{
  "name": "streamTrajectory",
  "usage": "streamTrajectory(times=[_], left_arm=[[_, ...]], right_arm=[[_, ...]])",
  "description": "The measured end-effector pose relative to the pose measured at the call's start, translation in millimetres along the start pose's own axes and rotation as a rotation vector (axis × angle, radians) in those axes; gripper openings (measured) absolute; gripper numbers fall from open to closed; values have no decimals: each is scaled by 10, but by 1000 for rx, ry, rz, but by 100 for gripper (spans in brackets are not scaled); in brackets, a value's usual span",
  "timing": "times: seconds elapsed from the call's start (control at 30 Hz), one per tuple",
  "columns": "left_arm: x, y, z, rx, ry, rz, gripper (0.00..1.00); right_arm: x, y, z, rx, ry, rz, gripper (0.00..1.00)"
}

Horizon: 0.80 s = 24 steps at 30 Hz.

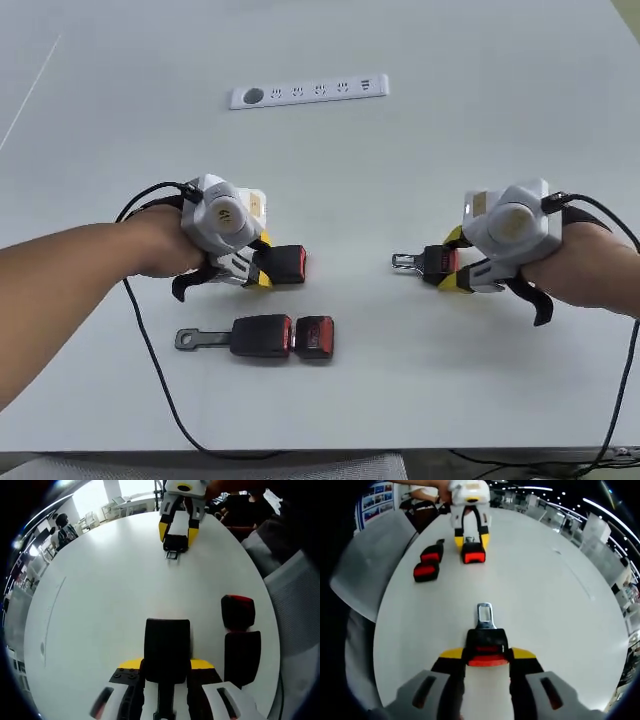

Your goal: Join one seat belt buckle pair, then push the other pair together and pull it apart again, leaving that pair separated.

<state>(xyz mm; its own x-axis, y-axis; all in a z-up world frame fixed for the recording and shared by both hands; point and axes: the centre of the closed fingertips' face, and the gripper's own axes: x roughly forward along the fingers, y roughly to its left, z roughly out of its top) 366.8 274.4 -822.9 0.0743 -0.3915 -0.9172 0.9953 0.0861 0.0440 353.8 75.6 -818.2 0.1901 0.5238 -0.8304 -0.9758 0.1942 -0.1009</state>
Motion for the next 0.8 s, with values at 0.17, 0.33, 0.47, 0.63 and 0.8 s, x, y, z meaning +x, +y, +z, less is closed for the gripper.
streamTrajectory(times=[0.17,0.33,0.47,0.63,0.8], left_arm=[[9,9,-3,4,1,2,33],[5,-4,5,9,1,4,33],[0,-15,16,9,4,5,32],[-4,-26,28,9,11,7,32],[-7,-21,21,7,11,3,32]], right_arm=[[119,40,175,-18,-15,9,33],[249,73,370,-35,-32,16,33],[344,66,491,-43,-36,14,33],[455,77,635,-47,-41,10,32],[544,88,746,-51,-43,10,32]])
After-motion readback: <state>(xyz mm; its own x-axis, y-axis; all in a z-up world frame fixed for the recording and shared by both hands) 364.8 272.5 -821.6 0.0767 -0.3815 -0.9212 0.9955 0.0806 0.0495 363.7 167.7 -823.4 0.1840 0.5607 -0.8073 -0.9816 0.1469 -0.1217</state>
